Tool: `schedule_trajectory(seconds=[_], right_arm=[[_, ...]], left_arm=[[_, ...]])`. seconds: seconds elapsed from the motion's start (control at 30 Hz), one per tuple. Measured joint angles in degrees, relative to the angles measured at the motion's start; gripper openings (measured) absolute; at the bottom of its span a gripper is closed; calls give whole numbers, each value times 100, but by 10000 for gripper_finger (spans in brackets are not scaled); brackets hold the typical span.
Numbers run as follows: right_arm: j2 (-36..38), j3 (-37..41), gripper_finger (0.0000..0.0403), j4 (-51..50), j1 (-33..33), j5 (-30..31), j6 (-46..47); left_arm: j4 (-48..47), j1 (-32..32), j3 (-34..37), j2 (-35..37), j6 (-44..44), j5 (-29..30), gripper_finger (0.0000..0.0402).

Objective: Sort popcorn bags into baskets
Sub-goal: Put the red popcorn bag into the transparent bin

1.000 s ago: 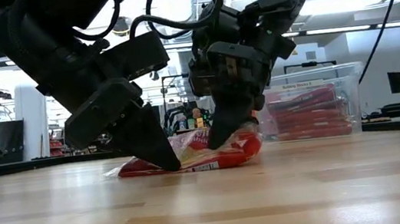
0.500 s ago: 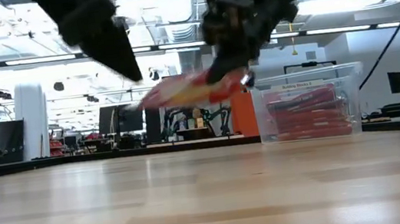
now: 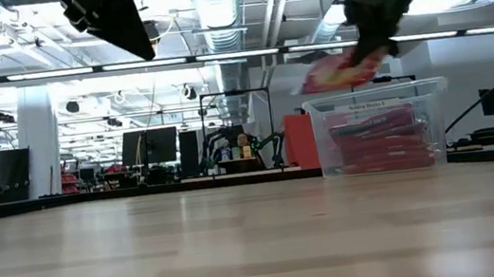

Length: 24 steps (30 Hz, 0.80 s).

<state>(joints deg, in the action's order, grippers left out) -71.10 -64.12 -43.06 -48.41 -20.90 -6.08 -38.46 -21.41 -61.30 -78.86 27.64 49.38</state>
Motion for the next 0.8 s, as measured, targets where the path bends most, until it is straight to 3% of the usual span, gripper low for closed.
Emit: schedule_trajectory(seconds=[0.13,0.3,0.53,0.8], right_arm=[[57,0,36,-104,-896,-260,-283],[-314,0,40,-310,-1543,-585,-690],[-852,-5,33,-584,-1700,-617,-1275],[-1389,-505,72,-922,-1604,-146,-1471]], left_arm=[[63,57,59,-7,24,-6,0],[63,151,72,-7,63,-80,0],[61,275,72,-7,-37,-117,0],[58,354,72,-7,-187,-157,0]])
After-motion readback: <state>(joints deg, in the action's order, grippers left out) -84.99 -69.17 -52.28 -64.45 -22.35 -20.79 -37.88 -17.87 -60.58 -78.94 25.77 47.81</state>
